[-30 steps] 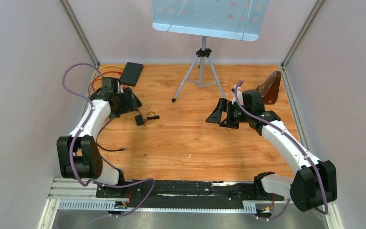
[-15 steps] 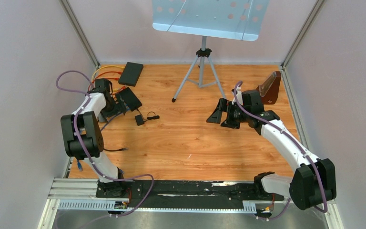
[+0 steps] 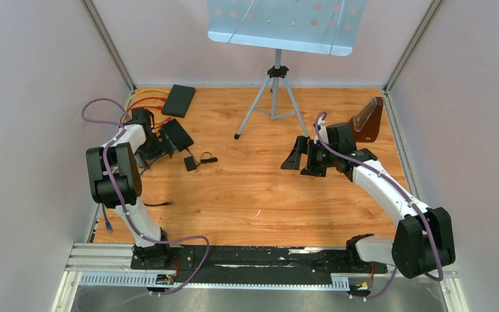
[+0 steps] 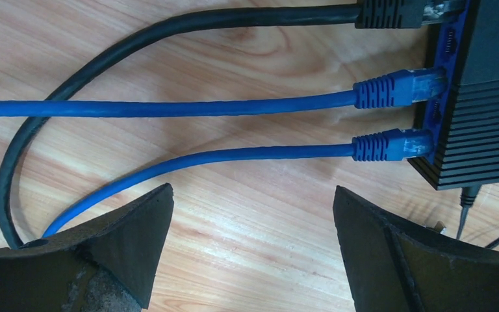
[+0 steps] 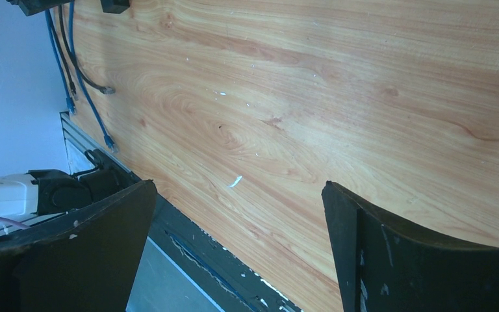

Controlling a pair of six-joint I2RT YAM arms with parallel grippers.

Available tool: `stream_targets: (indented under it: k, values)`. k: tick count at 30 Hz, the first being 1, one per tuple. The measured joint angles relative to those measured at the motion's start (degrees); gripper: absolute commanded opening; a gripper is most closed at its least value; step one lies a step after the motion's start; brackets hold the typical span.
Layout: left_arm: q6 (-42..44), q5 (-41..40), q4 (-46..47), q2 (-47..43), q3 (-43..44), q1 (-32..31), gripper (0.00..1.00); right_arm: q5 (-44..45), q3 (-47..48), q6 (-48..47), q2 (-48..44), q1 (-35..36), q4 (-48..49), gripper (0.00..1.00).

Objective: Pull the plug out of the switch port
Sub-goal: Move the switch port to the center of the board.

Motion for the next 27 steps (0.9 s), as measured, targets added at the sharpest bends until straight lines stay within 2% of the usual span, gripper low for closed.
stream_targets:
  k: [6, 13, 16, 22, 27]
  values:
    - [0.4, 0.9, -0.9, 1.8, 0.2, 0.0, 1.0, -1.0, 0.3, -0.1, 1.9, 0.0, 0.0, 1.0]
    - [1.7, 5.5, 0.4, -0.5, -2.3, 0.0, 0.93, -2.2, 3.4, -0.1, 7.6, 2.5, 0.0, 1.0]
    - [2.2, 9.7, 0.7, -2.4, -4.3, -0.3, 0.97, -2.1, 6.5, -0.1, 11.4, 5.0, -0.1, 1.0]
    - [2.3, 11.8, -0.3, -9.5, -6.3, -1.7, 1.0, 0.5, 17.1, 0.3, 21.4, 12.7, 0.2, 1.0]
    - [1.3, 7.7, -0.7, -18.3, -6.3, -1.8, 1.0, 4.4, 31.1, 0.8, 33.7, 19.8, 0.1, 1.0]
